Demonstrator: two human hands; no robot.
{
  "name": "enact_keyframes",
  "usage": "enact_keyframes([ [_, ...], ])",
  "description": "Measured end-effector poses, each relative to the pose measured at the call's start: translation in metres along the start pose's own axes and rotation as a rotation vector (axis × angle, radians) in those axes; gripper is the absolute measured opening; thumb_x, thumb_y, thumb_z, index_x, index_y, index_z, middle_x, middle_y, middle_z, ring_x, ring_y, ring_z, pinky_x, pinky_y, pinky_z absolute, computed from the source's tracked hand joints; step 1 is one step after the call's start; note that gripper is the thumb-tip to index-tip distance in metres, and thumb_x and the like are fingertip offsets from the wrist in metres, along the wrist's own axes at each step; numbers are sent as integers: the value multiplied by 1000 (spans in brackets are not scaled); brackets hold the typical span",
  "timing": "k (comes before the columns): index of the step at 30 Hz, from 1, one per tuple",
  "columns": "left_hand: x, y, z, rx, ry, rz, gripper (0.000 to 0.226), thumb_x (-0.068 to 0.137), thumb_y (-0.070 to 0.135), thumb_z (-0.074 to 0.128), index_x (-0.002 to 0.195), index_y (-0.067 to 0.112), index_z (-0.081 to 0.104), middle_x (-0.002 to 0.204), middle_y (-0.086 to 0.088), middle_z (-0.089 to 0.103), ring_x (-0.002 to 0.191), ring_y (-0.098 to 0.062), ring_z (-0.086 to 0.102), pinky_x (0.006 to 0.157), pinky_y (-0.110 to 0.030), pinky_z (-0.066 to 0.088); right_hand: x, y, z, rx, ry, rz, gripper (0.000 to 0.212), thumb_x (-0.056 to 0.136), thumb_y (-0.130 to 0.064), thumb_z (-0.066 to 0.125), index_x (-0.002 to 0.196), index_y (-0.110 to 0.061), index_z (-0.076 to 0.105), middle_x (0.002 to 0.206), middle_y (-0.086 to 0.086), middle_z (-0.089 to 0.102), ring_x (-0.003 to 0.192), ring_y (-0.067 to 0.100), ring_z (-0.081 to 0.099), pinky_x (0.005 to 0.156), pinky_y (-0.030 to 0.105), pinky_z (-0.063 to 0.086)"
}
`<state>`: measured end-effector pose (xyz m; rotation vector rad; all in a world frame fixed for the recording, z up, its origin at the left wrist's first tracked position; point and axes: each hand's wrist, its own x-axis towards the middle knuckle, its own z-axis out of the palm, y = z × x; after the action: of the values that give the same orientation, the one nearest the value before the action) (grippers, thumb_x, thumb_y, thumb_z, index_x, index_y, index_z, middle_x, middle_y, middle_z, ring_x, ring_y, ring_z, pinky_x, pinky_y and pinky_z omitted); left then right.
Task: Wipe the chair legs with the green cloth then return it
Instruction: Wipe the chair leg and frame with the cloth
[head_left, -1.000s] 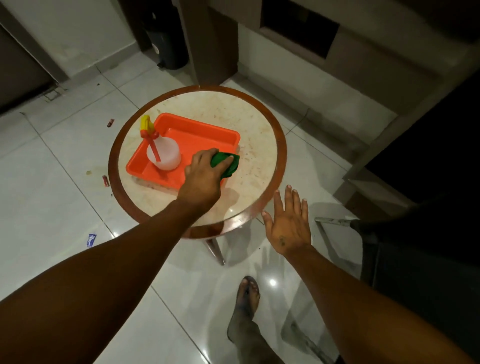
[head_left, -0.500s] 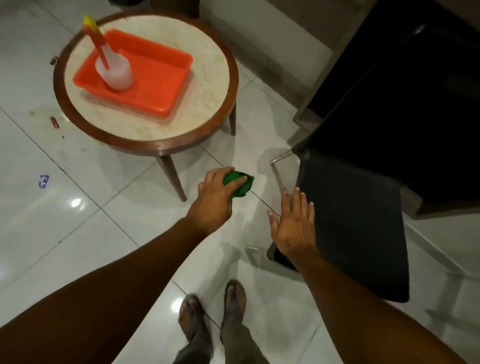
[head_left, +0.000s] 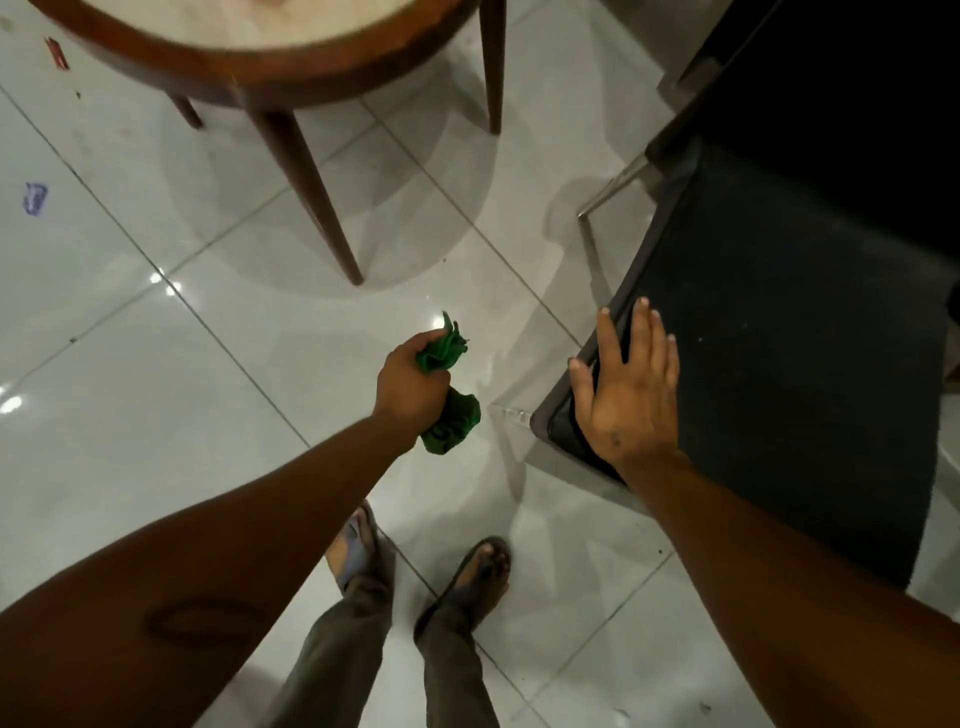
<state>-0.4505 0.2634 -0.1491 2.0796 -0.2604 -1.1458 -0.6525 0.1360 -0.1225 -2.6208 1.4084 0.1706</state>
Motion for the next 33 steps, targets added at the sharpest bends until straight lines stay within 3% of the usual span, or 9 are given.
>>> enact_keyframes([
  [2,15,-30,15,-84,-20,-58,47,89,-2,55,123,27,71,103,-9,76,81,-29,77,81,-42,63,-2,5,15,8,109,-10,70,104,-52,35,162,-13,26,169,21,18,157,37,16,128,54,14],
  [7,46,-77,62,-372,27,-255,40,90,-8,55,106,23,74,83,2,69,55,-9,70,55,-25,58,1,12,26,47,188,-17,73,103,-55,33,162,-13,23,169,18,20,157,34,18,128,53,15],
  [11,80,-85,112,-682,-80,-466,14,91,15,55,88,11,68,81,-8,54,74,-25,55,76,-38,52,0,13,29,80,215,-30,73,104,-58,25,162,-14,24,169,18,19,156,34,19,128,52,15],
  [15,99,-104,160,-584,-168,-499,77,100,68,30,123,6,70,122,-18,72,115,-35,67,112,-48,47,2,18,34,84,249,-49,73,104,-59,22,161,-15,25,169,17,19,157,33,18,128,51,13],
  [19,103,-112,168,-544,-173,-486,80,104,65,21,122,7,73,127,-23,71,123,-41,63,120,-56,39,2,20,37,117,262,-62,74,103,-60,23,161,-15,26,169,15,18,157,32,16,128,50,12],
  [22,84,-105,162,-652,-158,-410,73,106,58,27,102,6,78,116,-24,75,113,-38,68,120,-55,41,0,18,37,124,256,-62,72,103,-58,27,161,-14,28,170,16,18,157,32,16,128,52,13],
  [25,52,-96,155,-850,-275,-264,76,100,64,36,87,6,83,98,-14,81,96,-25,75,103,-39,57,-3,18,35,138,270,-58,70,103,-54,33,160,-14,29,169,17,19,157,32,17,126,56,17],
  [28,42,-91,152,-905,-431,-140,76,96,68,40,86,8,85,103,-4,83,103,-14,76,92,-21,58,0,20,38,144,290,-69,68,103,-54,33,160,-15,30,168,16,21,156,32,18,124,59,20],
  [33,91,-107,167,-758,-118,-381,67,107,52,31,89,11,81,111,-22,77,112,-37,69,119,-49,42,-1,24,41,142,315,-79,67,104,-54,33,159,-17,31,168,16,23,155,32,19,124,57,21],
])
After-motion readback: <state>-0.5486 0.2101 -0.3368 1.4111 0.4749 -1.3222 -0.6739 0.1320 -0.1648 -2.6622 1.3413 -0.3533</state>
